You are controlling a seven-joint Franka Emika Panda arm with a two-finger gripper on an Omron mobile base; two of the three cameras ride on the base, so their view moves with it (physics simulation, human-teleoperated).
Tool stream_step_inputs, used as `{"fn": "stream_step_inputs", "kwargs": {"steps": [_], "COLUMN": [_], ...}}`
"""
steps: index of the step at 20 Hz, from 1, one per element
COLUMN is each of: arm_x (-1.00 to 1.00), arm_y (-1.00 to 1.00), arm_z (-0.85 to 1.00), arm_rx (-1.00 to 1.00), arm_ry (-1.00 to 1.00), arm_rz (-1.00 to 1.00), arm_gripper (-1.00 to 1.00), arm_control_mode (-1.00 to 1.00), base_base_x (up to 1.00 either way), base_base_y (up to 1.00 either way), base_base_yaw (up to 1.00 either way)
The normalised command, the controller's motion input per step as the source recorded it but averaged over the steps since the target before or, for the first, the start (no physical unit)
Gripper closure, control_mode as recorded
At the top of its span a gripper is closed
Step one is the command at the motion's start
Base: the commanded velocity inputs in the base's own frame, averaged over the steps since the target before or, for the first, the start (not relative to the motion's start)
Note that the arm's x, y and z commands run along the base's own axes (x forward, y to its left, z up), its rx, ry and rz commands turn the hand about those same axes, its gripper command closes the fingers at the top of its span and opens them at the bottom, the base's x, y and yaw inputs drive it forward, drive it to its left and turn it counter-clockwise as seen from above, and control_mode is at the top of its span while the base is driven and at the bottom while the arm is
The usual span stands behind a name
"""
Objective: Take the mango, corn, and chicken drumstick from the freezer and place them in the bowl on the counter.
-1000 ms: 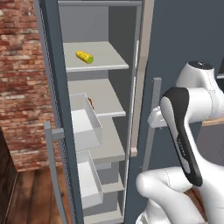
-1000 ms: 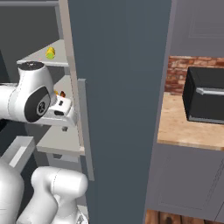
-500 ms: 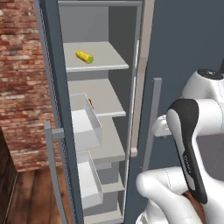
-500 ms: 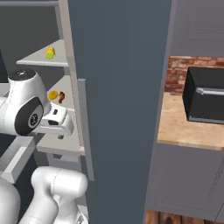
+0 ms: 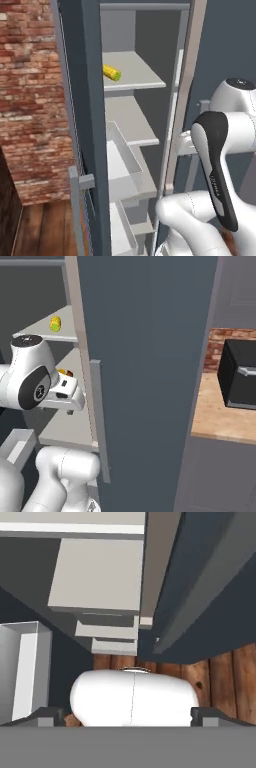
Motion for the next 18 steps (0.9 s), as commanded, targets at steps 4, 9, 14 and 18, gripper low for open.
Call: {"fn": "stream_step_inputs", "kwargs": {"steps": [4, 9, 14, 18], "arm_x": [0.0, 0.0, 0.0, 0.0], "arm_y": [0.0, 0.0, 0.0, 0.0], "arm_z": [0.0, 0.0, 0.0, 0.0], "arm_rx": [0.0, 0.0, 0.0, 0.0], "arm_ry": [0.0, 0.0, 0.0, 0.0], "arm_rz": [0.0, 0.0, 0.0, 0.0], "arm_gripper": [-1.0, -1.0, -1.0, -1.0], "arm_control_mode": [1.0, 1.0, 1.0, 1.0], "base_base_x": [0.4, 0.33, 0.39, 0.27], "base_base_y": [0.35, 0.2, 0.34, 0.42], "base_base_yaw": [0.0, 0.0, 0.0, 0.0]}}
